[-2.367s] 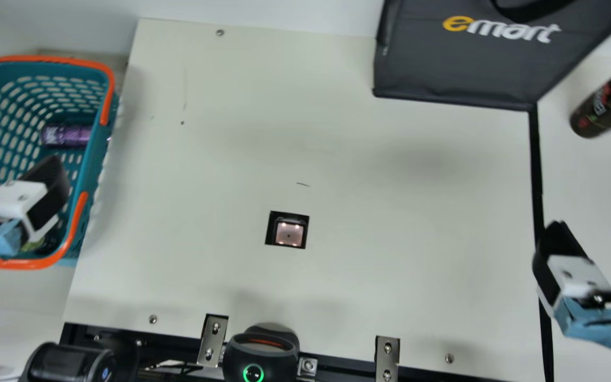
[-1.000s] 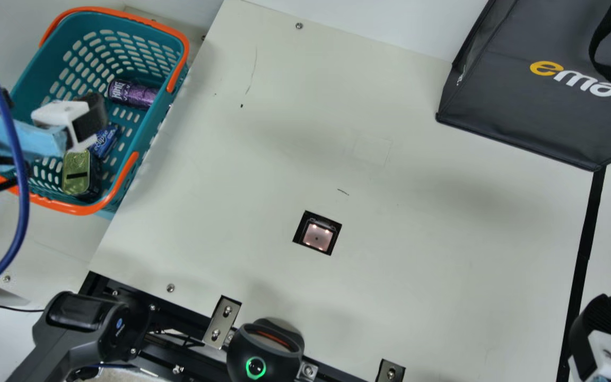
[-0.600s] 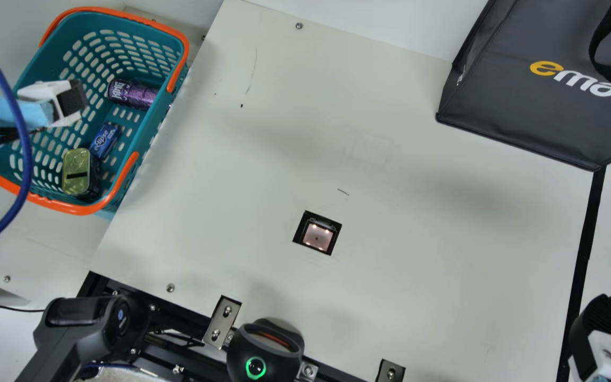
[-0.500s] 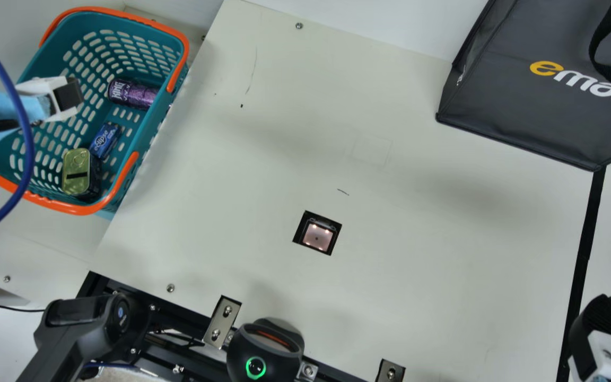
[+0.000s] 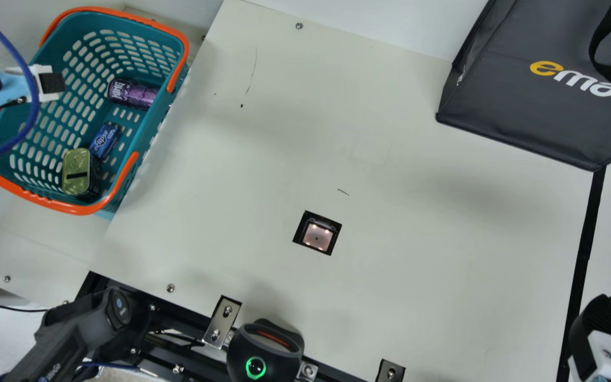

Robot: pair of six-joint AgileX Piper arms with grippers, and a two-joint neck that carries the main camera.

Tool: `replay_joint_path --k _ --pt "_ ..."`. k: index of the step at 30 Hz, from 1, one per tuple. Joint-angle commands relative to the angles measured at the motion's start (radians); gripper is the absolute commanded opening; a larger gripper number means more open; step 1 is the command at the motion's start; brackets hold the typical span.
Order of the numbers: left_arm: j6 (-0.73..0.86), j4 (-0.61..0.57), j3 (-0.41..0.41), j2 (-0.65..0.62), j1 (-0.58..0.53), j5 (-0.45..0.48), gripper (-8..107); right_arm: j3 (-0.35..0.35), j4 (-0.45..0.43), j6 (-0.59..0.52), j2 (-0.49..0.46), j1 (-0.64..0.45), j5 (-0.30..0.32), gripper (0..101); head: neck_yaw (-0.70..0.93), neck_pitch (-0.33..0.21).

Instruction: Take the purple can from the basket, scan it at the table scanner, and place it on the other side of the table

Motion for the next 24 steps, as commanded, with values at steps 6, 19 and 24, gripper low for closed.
replay_joint_path --k 6,19,24 --pt "0.068 -0.007 -0.007 0.109 0.015 -0.046 90 0.0 0.0 0.0 0.0 0.0 0.0 95 0.002 -0.03" --pt "0.045 -0.024 -0.039 0.305 -0.033 -0.132 90 0.0 0.0 0.0 0.0 0.0 0.0 95 0.002 -0.03" --pt "-0.013 -0.029 -0.048 0.38 -0.056 -0.169 90 0.0 0.0 0.0 0.0 0.0 0.0 95 0.002 -0.03"
